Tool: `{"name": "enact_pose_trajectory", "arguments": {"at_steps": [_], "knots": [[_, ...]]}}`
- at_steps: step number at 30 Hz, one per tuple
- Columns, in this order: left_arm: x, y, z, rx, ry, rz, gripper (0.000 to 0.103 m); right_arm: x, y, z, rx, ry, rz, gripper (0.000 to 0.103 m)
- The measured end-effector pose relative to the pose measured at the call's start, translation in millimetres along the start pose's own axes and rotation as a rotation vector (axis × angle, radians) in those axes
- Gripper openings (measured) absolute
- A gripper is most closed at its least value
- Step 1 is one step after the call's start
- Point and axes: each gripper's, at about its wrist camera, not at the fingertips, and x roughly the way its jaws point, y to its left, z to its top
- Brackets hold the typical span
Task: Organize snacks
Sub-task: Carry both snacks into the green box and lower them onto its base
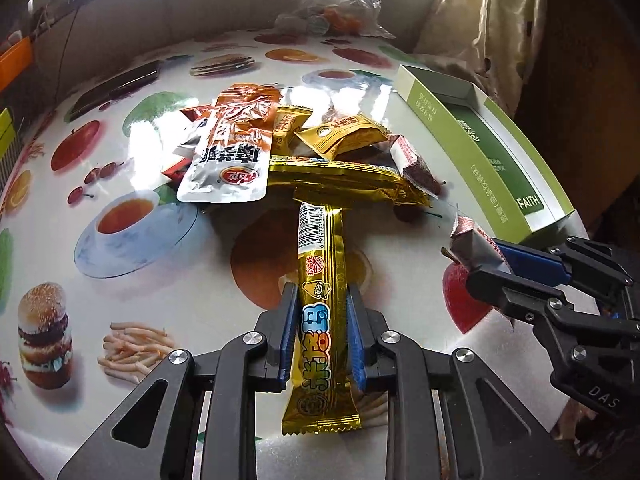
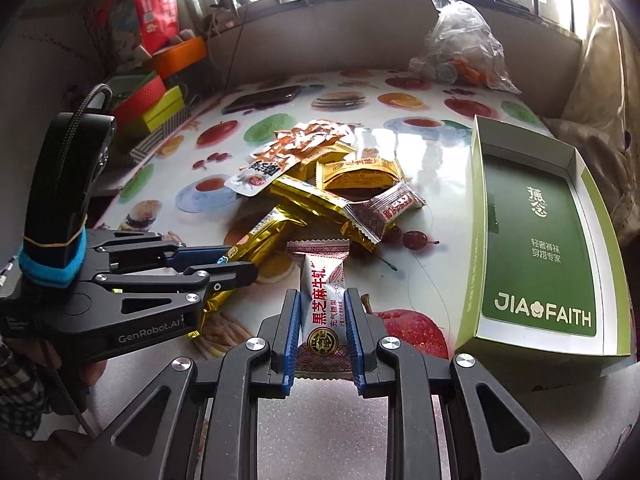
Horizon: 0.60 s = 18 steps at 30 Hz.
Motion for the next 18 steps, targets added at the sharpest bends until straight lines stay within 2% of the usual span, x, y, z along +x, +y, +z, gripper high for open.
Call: {"name": "enact_pose_trajectory", "arguments": {"at_steps": [6, 12, 18], "knots": [[-5, -5, 0, -0.004, -0.014, 0.013, 0.024, -8, -4, -2, 0.019, -0.013, -0.011, 0.021], [-36, -12, 1, -0.009, -0.071, -0.016, 0.024, -22, -12, -2, 0.047, -0.044, -0.025, 0.021], [-53, -28, 19, -0.008, -0.107, -0.061, 0.024, -38, -28, 4, 0.091, -0.085, -0.055, 0.021]]}}
